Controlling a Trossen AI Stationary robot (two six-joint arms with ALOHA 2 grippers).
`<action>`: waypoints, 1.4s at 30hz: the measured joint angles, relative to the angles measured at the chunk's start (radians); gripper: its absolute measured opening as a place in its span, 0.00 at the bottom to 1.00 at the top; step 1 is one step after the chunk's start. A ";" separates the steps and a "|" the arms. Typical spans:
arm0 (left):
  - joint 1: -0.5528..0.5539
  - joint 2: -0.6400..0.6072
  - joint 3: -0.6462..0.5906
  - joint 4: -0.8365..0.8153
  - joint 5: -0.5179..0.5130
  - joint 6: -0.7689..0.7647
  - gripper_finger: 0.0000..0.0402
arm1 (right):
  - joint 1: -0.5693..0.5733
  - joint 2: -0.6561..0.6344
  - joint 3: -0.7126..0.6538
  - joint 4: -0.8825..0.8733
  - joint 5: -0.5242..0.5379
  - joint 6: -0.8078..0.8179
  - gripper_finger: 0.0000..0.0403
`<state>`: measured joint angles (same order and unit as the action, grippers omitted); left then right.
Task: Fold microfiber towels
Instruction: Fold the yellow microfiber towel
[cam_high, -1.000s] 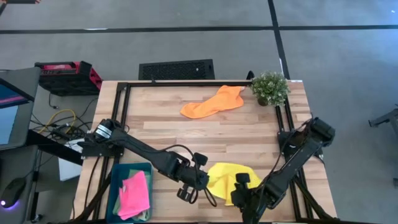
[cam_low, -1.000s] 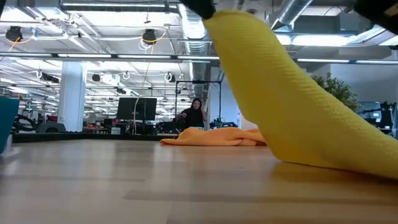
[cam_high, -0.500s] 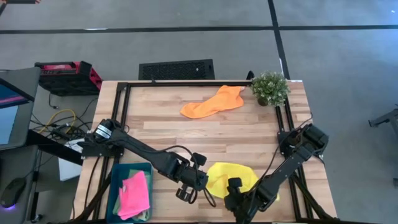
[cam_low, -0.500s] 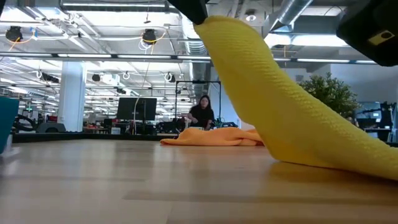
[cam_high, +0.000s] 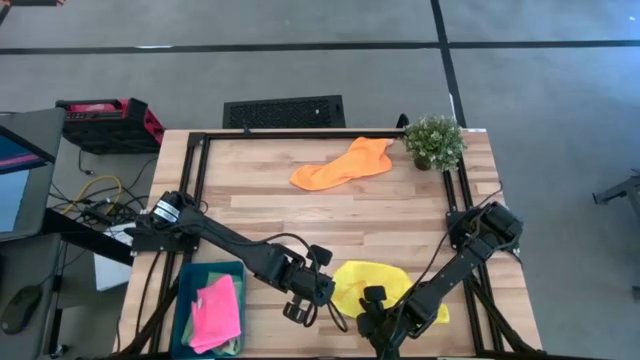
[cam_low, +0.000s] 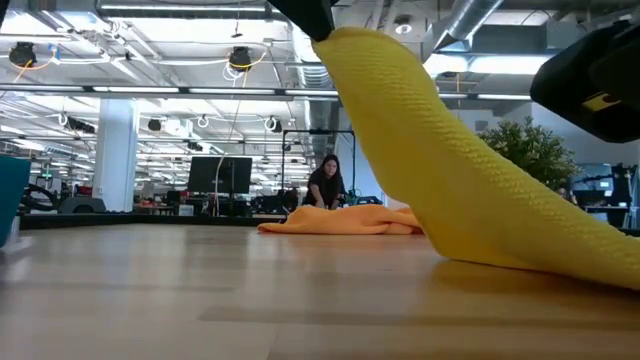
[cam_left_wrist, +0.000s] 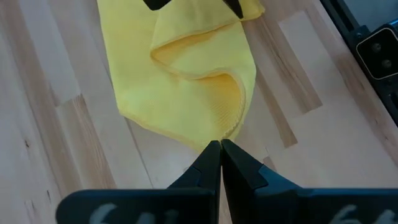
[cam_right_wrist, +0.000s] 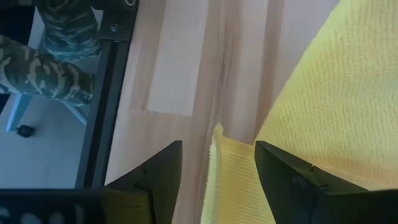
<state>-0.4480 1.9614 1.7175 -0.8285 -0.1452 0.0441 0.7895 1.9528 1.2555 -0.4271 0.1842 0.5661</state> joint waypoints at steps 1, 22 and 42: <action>0.000 0.000 0.000 0.000 0.000 0.001 0.00 | 0.000 -0.001 0.000 -0.003 0.000 0.000 0.55; 0.000 0.000 0.000 -0.005 0.001 0.004 0.00 | -0.002 -0.001 0.000 -0.013 0.000 0.000 0.15; 0.000 -0.013 0.002 -0.105 -0.062 -0.054 0.00 | 0.060 -0.080 0.066 -0.155 0.144 0.024 0.01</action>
<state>-0.4483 1.9488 1.7191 -0.9333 -0.2072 -0.0098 0.8493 1.8730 1.3219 -0.5822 0.3285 0.5904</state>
